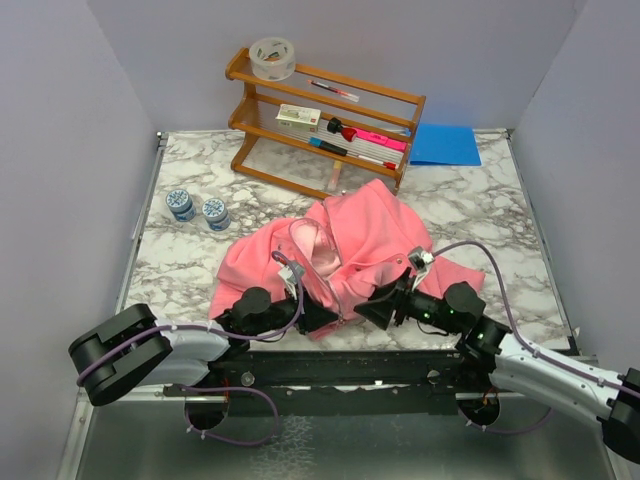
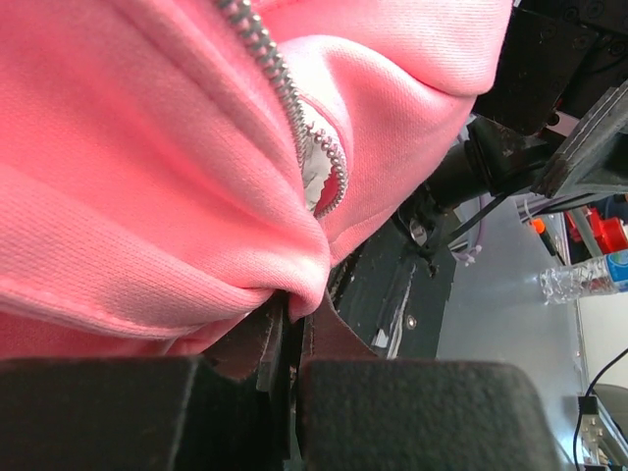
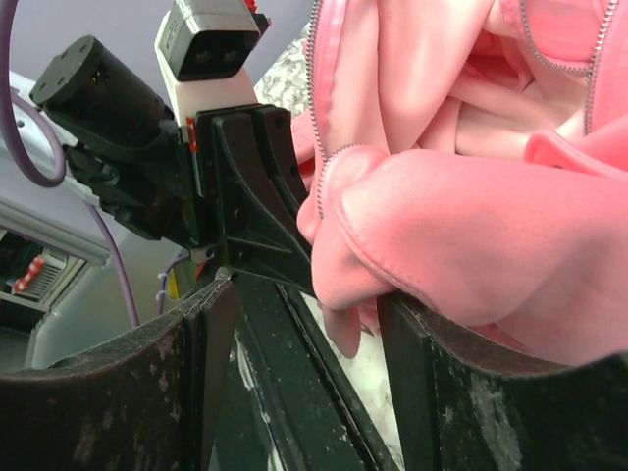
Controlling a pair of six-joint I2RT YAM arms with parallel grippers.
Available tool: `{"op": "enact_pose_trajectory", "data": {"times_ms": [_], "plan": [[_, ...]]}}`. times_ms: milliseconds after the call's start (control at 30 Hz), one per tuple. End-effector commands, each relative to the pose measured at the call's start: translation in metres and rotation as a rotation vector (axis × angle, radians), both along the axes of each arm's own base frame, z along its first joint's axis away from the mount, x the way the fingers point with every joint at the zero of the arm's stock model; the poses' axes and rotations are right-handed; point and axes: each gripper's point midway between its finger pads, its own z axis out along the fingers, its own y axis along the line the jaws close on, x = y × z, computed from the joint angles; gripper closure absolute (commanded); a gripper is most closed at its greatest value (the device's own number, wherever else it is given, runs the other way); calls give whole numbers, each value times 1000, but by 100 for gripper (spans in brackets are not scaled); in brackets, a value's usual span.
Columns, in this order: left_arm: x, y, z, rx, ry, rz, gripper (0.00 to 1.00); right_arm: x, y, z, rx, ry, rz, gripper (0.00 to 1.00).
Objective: Zip up the jacket
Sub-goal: Insert the zipper into the jacket.
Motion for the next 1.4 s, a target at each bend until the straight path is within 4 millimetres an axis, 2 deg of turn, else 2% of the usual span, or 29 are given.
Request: {"op": "enact_pose_trajectory", "data": {"times_ms": [0,300,567,700,967,1100,1367], "plan": [[-7,5,-12,38,30,-12,100,-7,-10,-25,-84,16,-13,33],[-6,3,-12,45,29,-19,100,-28,-15,-70,-247,72,-11,27],[-5,0,-12,46,32,-24,100,-53,2,-95,-303,62,99,26],[-5,-2,-10,43,29,-28,100,-49,13,-95,-307,-93,104,26],[-8,-3,-7,34,32,-45,100,-40,38,-78,-303,-397,181,27],[-8,-4,-4,27,25,-52,100,-39,35,-63,-241,-532,170,30],[-7,-7,-2,26,23,-57,100,-51,35,-77,-293,-611,275,30]]}}
